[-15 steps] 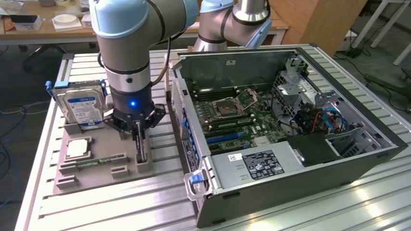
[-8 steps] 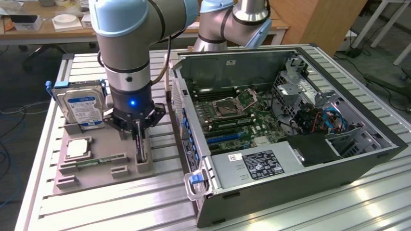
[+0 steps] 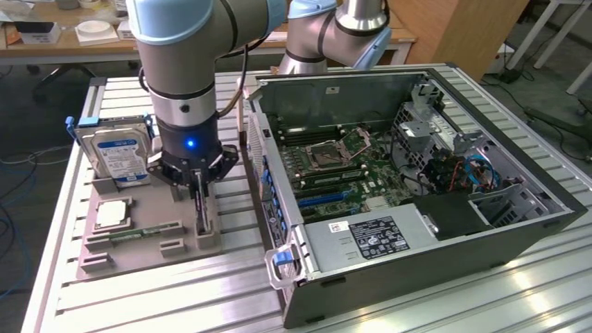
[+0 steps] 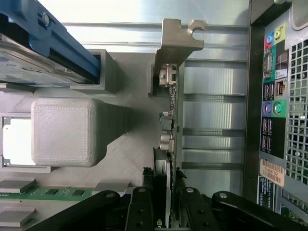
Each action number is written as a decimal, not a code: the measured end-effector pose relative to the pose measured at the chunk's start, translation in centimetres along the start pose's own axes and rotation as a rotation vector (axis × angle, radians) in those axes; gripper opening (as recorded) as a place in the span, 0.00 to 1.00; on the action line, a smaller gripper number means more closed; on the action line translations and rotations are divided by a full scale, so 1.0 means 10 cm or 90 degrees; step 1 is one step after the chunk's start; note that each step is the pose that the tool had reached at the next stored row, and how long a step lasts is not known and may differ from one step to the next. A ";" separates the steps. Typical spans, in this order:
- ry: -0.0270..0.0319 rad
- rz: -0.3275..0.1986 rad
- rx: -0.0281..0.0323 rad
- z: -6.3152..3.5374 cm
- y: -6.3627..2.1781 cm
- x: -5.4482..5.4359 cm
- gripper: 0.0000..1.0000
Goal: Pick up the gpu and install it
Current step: 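Pick up the gpu and move the gpu toward the slot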
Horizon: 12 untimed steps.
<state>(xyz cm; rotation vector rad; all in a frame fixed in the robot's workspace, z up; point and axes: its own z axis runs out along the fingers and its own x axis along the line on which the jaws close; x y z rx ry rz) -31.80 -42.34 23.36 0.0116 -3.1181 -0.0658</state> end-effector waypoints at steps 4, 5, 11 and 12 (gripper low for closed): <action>0.0001 0.000 0.0006 0.001 0.033 0.00 0.26; 0.0001 0.000 0.0006 0.000 0.033 0.00 0.26; 0.0001 0.000 0.0007 0.000 0.034 0.00 0.26; 0.0001 0.000 0.0006 0.000 0.034 0.00 0.26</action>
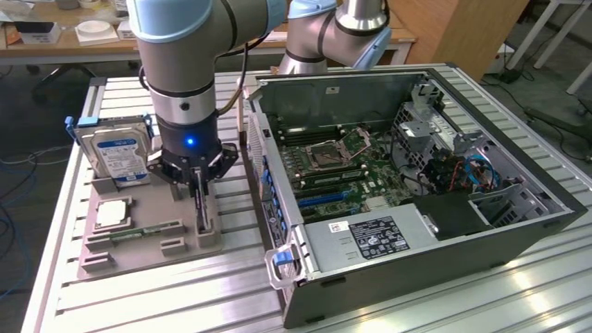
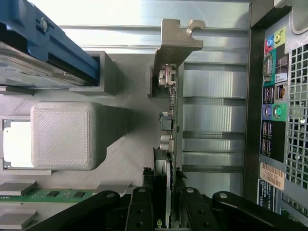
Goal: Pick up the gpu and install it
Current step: 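Pick up the gpu and move the gpu toward the slot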
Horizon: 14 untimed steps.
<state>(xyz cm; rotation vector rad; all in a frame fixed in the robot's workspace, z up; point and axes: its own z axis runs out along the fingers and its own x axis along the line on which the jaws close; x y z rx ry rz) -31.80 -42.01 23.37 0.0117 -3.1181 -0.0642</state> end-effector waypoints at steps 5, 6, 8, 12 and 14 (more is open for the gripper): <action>0.0000 0.000 0.0000 -0.001 -0.018 0.00 0.26; 0.0001 0.000 0.0000 -0.006 -0.019 0.00 0.26; 0.0001 0.000 -0.0001 -0.036 -0.020 0.00 0.26; 0.0000 0.000 -0.0003 -0.112 -0.018 0.00 0.26; -0.0001 0.000 -0.0003 -0.166 -0.016 0.01 0.26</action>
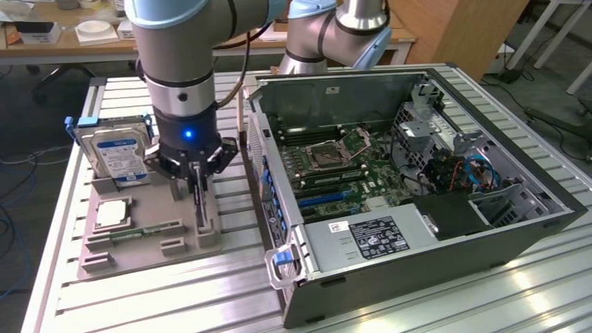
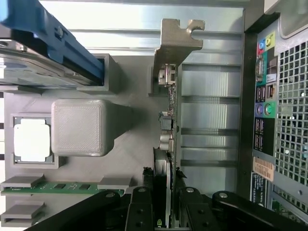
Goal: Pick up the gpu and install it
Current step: 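Pick up the gpu and move the gpu toward the slot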
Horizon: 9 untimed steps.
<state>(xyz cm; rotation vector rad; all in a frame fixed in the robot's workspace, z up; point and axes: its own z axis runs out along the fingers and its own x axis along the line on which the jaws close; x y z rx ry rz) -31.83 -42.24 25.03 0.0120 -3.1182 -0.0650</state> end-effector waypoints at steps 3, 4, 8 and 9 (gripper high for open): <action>-0.0004 0.000 0.0000 -0.085 0.004 0.01 0.26; -0.0005 0.000 0.0000 -0.115 0.005 0.01 0.26; -0.0006 0.000 0.0000 -0.238 0.011 0.01 0.26; -0.0006 0.000 0.0000 -0.274 0.012 0.01 0.26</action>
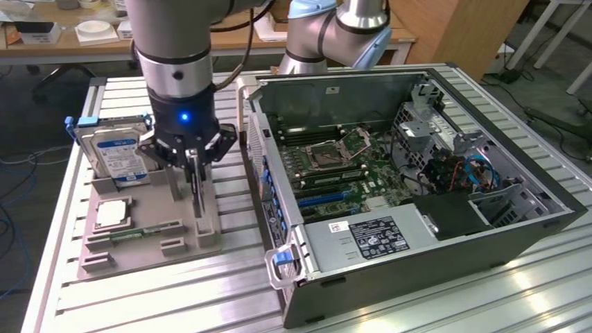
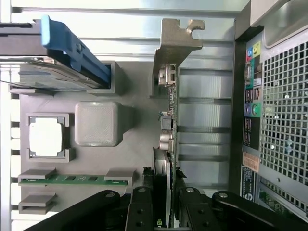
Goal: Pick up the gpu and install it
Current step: 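Pick up the gpu and move the gpu toward the slot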
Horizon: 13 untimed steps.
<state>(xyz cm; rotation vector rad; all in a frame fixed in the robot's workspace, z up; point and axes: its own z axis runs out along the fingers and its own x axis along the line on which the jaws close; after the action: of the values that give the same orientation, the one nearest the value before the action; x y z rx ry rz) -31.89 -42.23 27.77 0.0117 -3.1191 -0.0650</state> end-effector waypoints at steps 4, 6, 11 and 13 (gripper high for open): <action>0.0000 0.000 0.0000 -0.125 0.005 0.00 0.26; 0.0000 0.000 -0.0001 -0.176 0.007 0.00 0.26; -0.0001 0.000 -0.0002 -0.186 0.007 0.01 0.26; 0.0000 0.000 -0.0003 -0.190 0.007 0.01 0.26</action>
<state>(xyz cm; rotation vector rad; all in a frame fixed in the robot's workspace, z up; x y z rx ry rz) -31.91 -42.25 29.67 0.0117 -3.1191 -0.0658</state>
